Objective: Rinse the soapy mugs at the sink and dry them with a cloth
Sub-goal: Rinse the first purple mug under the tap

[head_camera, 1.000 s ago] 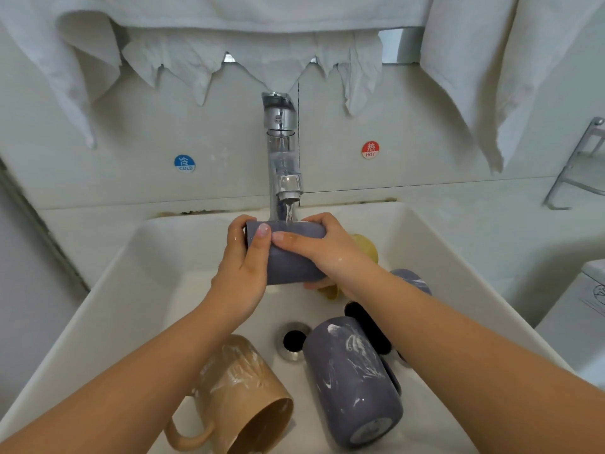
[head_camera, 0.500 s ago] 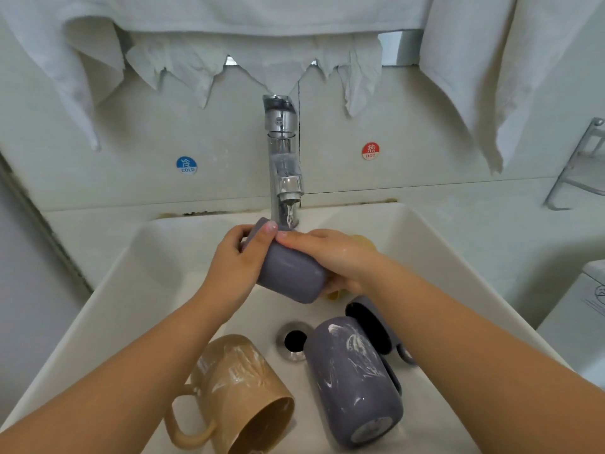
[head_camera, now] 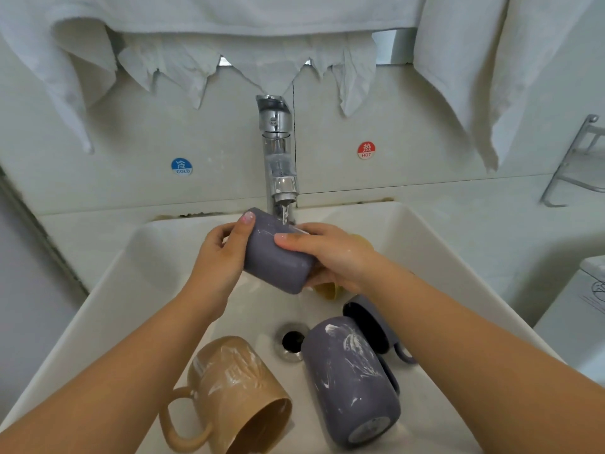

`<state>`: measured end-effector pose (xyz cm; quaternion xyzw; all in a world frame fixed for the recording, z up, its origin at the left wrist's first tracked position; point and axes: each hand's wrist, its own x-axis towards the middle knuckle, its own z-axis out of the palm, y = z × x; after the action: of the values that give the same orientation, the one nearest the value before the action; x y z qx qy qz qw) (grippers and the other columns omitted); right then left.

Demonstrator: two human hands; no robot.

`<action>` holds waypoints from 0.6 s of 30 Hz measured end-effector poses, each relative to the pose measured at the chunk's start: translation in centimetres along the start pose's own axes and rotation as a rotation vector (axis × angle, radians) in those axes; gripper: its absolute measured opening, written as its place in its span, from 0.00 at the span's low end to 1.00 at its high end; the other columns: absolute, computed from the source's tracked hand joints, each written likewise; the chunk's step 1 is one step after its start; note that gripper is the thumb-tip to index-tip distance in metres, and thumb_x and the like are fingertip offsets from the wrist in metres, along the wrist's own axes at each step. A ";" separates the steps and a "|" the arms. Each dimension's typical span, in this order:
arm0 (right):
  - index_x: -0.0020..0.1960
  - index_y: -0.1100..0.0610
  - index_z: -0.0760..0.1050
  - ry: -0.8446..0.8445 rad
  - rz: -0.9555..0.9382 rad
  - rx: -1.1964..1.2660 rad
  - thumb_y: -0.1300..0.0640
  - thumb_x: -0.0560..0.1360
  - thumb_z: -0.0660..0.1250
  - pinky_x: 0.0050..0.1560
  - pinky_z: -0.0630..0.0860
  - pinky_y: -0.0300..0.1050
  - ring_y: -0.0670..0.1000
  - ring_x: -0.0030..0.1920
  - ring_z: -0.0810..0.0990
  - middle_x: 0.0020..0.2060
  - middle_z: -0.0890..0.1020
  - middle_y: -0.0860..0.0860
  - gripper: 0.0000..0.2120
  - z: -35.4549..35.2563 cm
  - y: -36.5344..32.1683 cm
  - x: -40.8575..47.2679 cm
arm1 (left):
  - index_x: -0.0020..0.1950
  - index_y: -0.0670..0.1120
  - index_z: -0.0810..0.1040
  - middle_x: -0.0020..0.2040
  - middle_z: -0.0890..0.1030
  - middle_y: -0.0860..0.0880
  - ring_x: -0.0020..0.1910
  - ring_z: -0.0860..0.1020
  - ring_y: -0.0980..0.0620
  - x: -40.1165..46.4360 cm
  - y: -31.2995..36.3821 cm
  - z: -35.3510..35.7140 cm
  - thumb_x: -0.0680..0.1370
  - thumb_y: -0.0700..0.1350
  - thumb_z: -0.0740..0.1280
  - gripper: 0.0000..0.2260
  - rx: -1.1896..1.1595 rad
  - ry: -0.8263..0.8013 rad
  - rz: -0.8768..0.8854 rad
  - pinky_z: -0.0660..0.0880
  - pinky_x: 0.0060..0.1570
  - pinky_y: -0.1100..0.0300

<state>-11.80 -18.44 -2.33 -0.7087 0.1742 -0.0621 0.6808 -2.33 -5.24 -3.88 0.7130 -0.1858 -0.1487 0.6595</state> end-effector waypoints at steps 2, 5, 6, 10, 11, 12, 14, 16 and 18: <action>0.60 0.50 0.71 0.082 -0.157 -0.168 0.51 0.70 0.75 0.50 0.80 0.43 0.48 0.51 0.80 0.51 0.79 0.46 0.22 -0.2 -0.2 -0.1 | 0.52 0.54 0.76 0.52 0.80 0.54 0.52 0.78 0.52 0.0 0.1 -0.3 0.78 0.61 0.61 0.13 -0.013 -0.041 -0.142 0.70 0.55 0.54; 0.61 0.47 0.68 0.053 -0.279 -0.336 0.54 0.69 0.77 0.40 0.74 0.26 0.42 0.48 0.77 0.51 0.75 0.42 0.25 -0.4 -0.4 -0.6 | 0.52 0.55 0.77 0.53 0.82 0.54 0.54 0.79 0.52 -0.2 0.2 -0.8 0.77 0.62 0.61 0.13 -0.019 -0.151 -0.267 0.68 0.61 0.51; 0.63 0.47 0.68 0.051 -0.282 -0.335 0.54 0.69 0.77 0.37 0.72 0.24 0.40 0.47 0.76 0.52 0.74 0.43 0.27 -0.5 -0.2 -0.7 | 0.53 0.55 0.77 0.53 0.83 0.54 0.54 0.79 0.52 -0.4 0.2 -0.8 0.77 0.62 0.61 0.14 -0.036 -0.158 -0.276 0.69 0.61 0.51; 0.73 0.45 0.58 0.170 -0.266 -0.196 0.48 0.71 0.73 0.39 0.73 0.27 0.44 0.53 0.74 0.62 0.68 0.45 0.35 0.2 0.2 -0.6 | 0.55 0.54 0.76 0.56 0.81 0.52 0.57 0.77 0.53 -0.9 0.4 -0.2 0.79 0.60 0.58 0.14 -0.170 -0.093 -0.232 0.67 0.60 0.53; 0.73 0.45 0.58 0.195 -0.241 -0.139 0.47 0.72 0.72 0.43 0.75 0.30 0.47 0.55 0.74 0.63 0.68 0.46 0.35 0.6 0.3 -0.4 | 0.56 0.54 0.75 0.57 0.81 0.52 0.58 0.76 0.53 -0.9 0.4 0.0 0.80 0.59 0.57 0.13 -0.175 -0.075 -0.209 0.67 0.59 0.54; 0.72 0.45 0.59 0.201 -0.194 -0.074 0.46 0.73 0.70 0.47 0.78 0.36 0.49 0.56 0.75 0.63 0.69 0.47 0.32 1.0 0.3 -0.3 | 0.55 0.55 0.75 0.57 0.80 0.53 0.57 0.76 0.55 -1.0 0.4 0.1 0.81 0.58 0.56 0.12 -0.168 -0.061 -0.178 0.66 0.58 0.54; 0.69 0.46 0.62 0.183 -0.056 0.048 0.43 0.75 0.67 0.51 0.82 0.51 0.52 0.57 0.77 0.63 0.73 0.50 0.27 2.0 0.4 -0.1 | 0.49 0.55 0.74 0.51 0.80 0.55 0.52 0.75 0.58 -1.3 0.6 0.2 0.82 0.56 0.54 0.11 -0.146 -0.039 -0.114 0.65 0.57 0.54; 0.68 0.46 0.62 0.179 0.018 0.106 0.42 0.75 0.66 0.48 0.82 0.57 0.55 0.58 0.77 0.62 0.73 0.52 0.25 2.7 0.7 0.2 | 0.46 0.55 0.74 0.46 0.80 0.58 0.50 0.76 0.58 -1.3 0.6 0.3 0.83 0.54 0.53 0.12 -0.111 -0.021 -0.078 0.65 0.56 0.55; 0.67 0.47 0.64 0.190 0.023 0.126 0.42 0.76 0.64 0.48 0.82 0.57 0.55 0.57 0.78 0.61 0.74 0.53 0.22 2.9 0.5 0.4 | 0.45 0.55 0.74 0.45 0.80 0.57 0.49 0.76 0.59 -1.2 0.6 0.5 0.83 0.53 0.53 0.13 -0.098 -0.006 -0.061 0.66 0.53 0.56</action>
<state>-10.55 -15.86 -3.10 -0.6534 0.2419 -0.1322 0.7050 -3.71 -5.15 -3.41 0.6848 -0.1586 -0.1797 0.6882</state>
